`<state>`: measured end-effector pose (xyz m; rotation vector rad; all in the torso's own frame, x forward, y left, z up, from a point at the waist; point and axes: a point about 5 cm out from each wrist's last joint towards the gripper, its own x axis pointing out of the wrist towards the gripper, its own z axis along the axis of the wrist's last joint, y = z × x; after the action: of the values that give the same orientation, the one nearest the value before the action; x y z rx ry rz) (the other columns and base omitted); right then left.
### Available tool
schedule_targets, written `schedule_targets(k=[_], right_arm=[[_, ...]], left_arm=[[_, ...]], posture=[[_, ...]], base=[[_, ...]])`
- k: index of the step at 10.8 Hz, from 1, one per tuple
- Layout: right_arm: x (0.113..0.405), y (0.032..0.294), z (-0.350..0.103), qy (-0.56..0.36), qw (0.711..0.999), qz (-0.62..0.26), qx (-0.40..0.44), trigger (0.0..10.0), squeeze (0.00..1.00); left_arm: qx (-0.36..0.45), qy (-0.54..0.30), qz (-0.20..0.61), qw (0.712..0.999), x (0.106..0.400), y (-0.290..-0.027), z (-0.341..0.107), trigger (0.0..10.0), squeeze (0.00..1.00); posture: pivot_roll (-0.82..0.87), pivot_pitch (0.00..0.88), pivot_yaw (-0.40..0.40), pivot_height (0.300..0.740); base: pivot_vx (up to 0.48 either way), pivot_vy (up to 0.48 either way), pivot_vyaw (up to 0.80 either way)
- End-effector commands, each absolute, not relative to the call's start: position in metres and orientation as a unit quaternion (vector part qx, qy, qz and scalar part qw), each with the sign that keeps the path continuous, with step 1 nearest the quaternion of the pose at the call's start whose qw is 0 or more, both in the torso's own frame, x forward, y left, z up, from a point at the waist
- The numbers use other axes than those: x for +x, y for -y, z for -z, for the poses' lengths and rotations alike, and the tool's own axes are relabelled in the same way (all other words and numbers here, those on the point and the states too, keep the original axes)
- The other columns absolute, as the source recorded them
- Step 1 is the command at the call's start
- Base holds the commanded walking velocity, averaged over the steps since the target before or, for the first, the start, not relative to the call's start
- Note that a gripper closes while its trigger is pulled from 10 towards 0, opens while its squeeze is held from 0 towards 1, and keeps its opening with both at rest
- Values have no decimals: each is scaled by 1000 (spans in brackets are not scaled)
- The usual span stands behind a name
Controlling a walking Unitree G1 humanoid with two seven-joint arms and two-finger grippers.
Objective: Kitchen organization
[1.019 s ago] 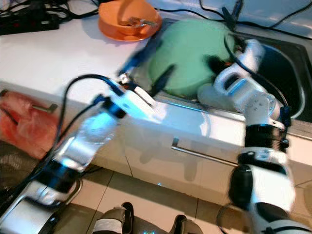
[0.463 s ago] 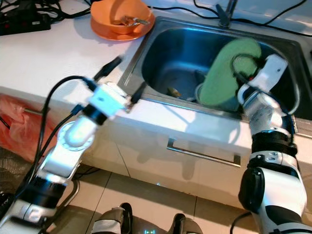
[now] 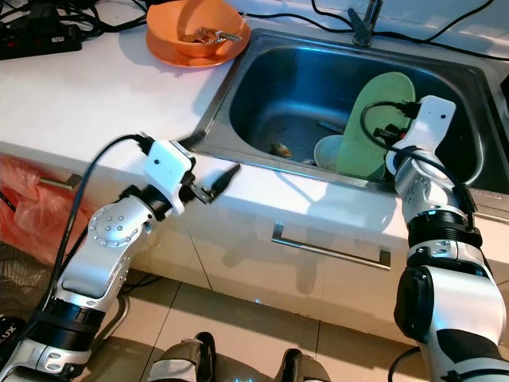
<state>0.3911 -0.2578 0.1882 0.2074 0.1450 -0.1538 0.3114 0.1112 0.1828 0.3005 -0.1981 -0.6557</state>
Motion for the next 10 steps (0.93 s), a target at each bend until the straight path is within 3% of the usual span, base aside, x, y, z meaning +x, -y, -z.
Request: schedule_targets(k=[1, 2, 7, 10], right_arm=[[392, 261, -192, -72, 990, 75, 95, 10000, 682], [393, 258, -189, -78, 990, 68, 92, 10000, 1000], [394, 254, -186, -72, 994, 45, 63, 10000, 1000], [394, 250, -183, -77, 994, 23, 70, 10000, 1000]], left_arm=[[141, 96, 331, 928, 310, -110, -187, 10000, 1000], [159, 85, 353, 918, 310, -110, -190, 10000, 1000], [157, 94, 377, 908, 312, -103, -216, 10000, 992], [154, 94, 384, 906, 312, -101, -222, 10000, 925]], posture=[[169, 135, -24, 740], [171, 136, -26, 740], [170, 133, -28, 740], [167, 130, -27, 740]], base=[[0, 0, 0], [0, 0, 0], [0, 0, 0], [0, 0, 0]])
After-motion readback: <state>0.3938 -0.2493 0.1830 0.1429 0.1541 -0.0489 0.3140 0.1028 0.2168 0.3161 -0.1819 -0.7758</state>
